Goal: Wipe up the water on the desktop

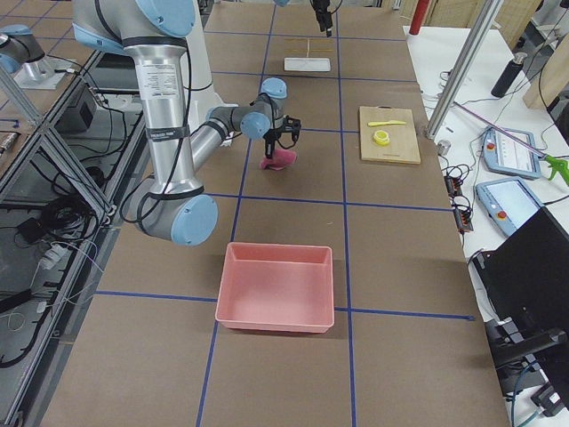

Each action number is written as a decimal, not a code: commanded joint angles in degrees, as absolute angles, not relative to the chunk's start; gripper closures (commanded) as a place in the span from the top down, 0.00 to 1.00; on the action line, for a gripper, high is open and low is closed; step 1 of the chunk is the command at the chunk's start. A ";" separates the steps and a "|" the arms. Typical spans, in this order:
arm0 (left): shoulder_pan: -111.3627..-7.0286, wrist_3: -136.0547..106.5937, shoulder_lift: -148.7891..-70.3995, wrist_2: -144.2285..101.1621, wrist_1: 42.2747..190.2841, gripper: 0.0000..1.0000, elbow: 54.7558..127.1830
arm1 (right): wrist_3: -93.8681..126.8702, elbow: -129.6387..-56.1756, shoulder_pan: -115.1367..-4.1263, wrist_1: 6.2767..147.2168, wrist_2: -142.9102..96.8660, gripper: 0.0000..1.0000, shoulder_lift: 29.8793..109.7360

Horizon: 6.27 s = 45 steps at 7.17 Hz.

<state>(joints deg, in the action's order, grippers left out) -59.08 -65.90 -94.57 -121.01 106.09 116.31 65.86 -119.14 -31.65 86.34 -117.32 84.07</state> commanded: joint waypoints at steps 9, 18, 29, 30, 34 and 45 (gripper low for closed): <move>-70.05 -33.48 -83.06 -130.76 106.96 0.98 114.96 | 80.95 -104.86 -21.08 86.75 -113.81 0.00 59.94; -70.31 -33.49 -83.93 -131.31 106.79 0.98 114.52 | 61.72 -117.62 -30.81 90.24 -121.73 0.00 80.66; -70.49 -33.48 -84.29 -131.40 106.96 0.98 113.20 | 39.38 -127.27 -57.69 93.25 -126.65 0.00 98.39; -70.49 -33.75 -84.20 -131.40 106.96 0.98 113.64 | 29.46 -127.00 -64.10 93.43 -128.13 0.00 102.87; -70.49 -33.75 -84.20 -131.40 107.05 0.98 113.82 | -9.33 -124.82 -86.10 113.87 -128.68 0.00 106.26; -79.15 -9.92 -78.13 -132.81 110.22 0.98 107.70 | -8.54 -107.49 -86.83 99.76 -132.80 1.00 101.78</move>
<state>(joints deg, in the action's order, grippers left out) -75.08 -18.74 -78.79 -132.88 110.02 111.18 -9.38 -108.84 -86.39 102.00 -132.74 101.75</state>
